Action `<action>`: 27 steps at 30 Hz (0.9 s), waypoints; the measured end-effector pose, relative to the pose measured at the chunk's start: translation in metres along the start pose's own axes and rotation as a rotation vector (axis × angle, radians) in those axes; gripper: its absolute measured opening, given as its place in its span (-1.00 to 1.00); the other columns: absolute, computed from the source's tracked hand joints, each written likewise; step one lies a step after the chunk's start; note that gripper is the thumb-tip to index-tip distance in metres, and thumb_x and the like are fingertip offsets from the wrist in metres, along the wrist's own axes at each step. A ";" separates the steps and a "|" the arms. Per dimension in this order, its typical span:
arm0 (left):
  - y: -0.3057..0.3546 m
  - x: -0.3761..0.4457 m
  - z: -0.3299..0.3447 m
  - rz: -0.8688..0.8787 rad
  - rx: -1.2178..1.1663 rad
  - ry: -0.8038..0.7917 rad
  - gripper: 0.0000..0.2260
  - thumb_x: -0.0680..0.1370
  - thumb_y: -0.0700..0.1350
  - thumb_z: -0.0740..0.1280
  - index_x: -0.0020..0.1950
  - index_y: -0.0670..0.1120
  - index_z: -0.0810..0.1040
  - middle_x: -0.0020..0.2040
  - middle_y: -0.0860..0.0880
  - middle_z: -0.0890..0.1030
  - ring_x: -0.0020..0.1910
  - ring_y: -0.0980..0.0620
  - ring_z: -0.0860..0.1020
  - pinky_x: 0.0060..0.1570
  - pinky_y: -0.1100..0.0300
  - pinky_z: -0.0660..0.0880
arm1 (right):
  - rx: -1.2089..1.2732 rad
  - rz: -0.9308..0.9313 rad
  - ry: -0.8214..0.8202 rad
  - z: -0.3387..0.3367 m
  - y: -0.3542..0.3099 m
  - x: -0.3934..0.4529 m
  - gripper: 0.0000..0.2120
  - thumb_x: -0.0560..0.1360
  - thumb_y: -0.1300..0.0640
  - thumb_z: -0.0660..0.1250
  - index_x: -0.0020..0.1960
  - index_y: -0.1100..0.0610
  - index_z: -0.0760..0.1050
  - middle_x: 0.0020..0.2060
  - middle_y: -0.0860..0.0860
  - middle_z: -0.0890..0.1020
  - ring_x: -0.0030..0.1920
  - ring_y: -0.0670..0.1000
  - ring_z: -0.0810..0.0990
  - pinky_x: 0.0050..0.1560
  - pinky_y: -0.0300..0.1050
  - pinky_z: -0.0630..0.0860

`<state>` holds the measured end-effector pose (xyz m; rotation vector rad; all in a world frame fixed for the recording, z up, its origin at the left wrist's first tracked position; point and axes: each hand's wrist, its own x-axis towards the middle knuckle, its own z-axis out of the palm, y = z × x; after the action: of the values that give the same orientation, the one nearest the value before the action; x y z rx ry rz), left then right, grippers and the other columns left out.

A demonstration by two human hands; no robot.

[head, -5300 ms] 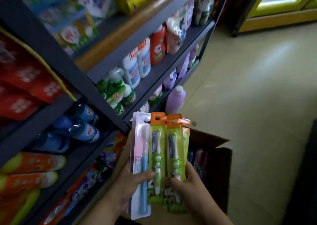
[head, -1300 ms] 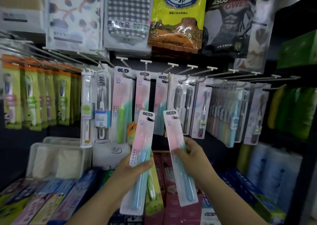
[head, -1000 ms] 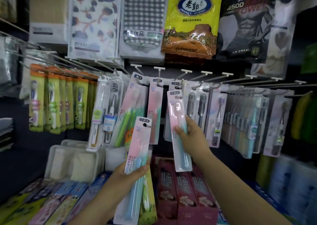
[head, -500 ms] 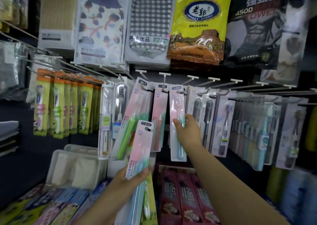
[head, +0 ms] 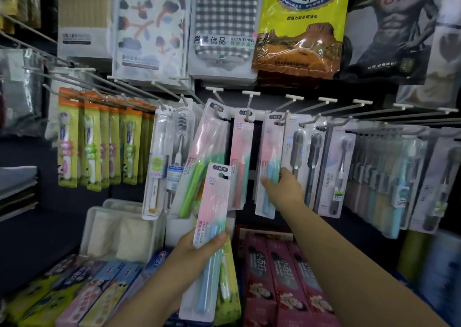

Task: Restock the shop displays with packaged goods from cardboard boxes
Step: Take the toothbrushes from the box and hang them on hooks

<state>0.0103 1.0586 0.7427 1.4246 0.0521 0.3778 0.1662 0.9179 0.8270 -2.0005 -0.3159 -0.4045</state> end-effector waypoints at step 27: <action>-0.018 -0.005 0.003 0.102 0.199 -0.033 -0.69 0.59 -0.14 0.27 -0.21 0.20 0.66 0.08 0.22 0.60 0.16 0.30 0.45 0.14 0.27 0.37 | 0.161 -0.100 -0.166 -0.022 -0.009 -0.074 -0.89 0.58 0.02 0.27 0.08 -0.01 0.47 -0.04 0.02 0.68 -0.03 0.09 0.65 0.04 0.06 0.59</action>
<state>0.0105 1.0525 0.7253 1.6342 -0.0102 0.4432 0.0926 0.8985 0.8125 -1.8680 -0.5382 -0.2664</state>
